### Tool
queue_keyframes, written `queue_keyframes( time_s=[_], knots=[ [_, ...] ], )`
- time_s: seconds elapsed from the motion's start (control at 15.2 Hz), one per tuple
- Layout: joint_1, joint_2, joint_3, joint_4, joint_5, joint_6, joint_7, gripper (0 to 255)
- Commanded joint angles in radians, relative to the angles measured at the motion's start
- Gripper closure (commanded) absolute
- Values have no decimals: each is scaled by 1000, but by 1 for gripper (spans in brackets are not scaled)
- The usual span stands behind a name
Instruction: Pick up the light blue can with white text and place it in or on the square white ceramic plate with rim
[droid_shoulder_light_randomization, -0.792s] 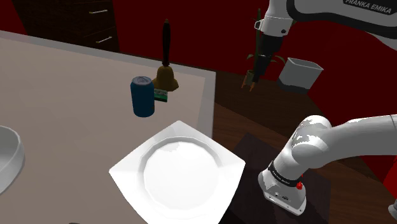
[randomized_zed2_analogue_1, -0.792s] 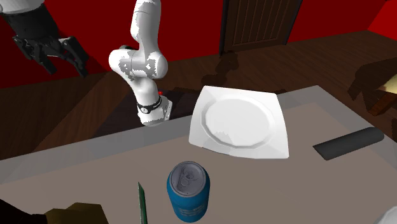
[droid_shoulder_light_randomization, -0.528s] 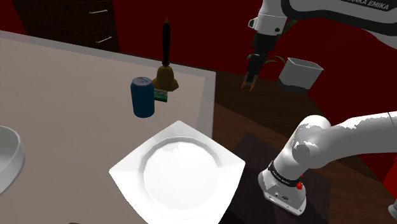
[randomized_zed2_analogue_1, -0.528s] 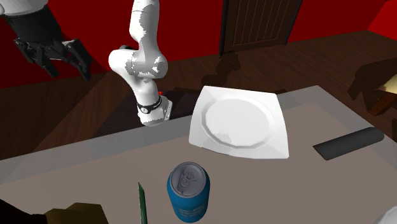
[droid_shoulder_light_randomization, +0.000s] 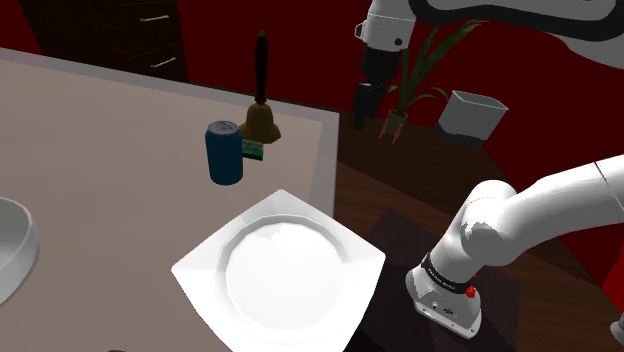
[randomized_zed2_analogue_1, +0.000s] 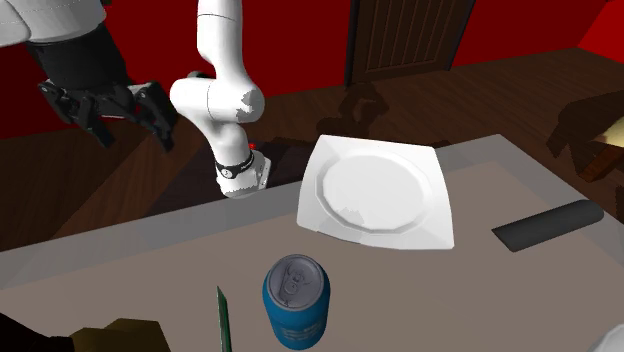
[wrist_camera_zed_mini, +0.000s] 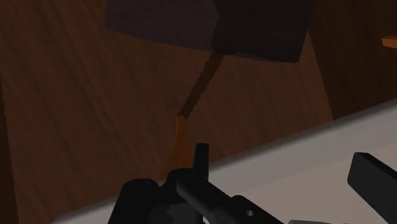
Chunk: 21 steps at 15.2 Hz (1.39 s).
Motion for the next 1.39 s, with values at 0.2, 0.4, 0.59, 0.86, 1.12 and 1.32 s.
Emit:
queue_keyframes(
  time_s=[0.2,0.4,0.59,0.86,1.12,1.32],
  knots=[
    [24,136,83,121,28,31,84,0],
    [37,220,131,202,32,44,136,0],
    [50,310,179,293,25,51,190,0],
    [72,442,242,432,-4,50,266,0],
    [107,591,301,600,-57,32,348,0],
    [150,717,338,751,-115,1,409,0]
  ],
)
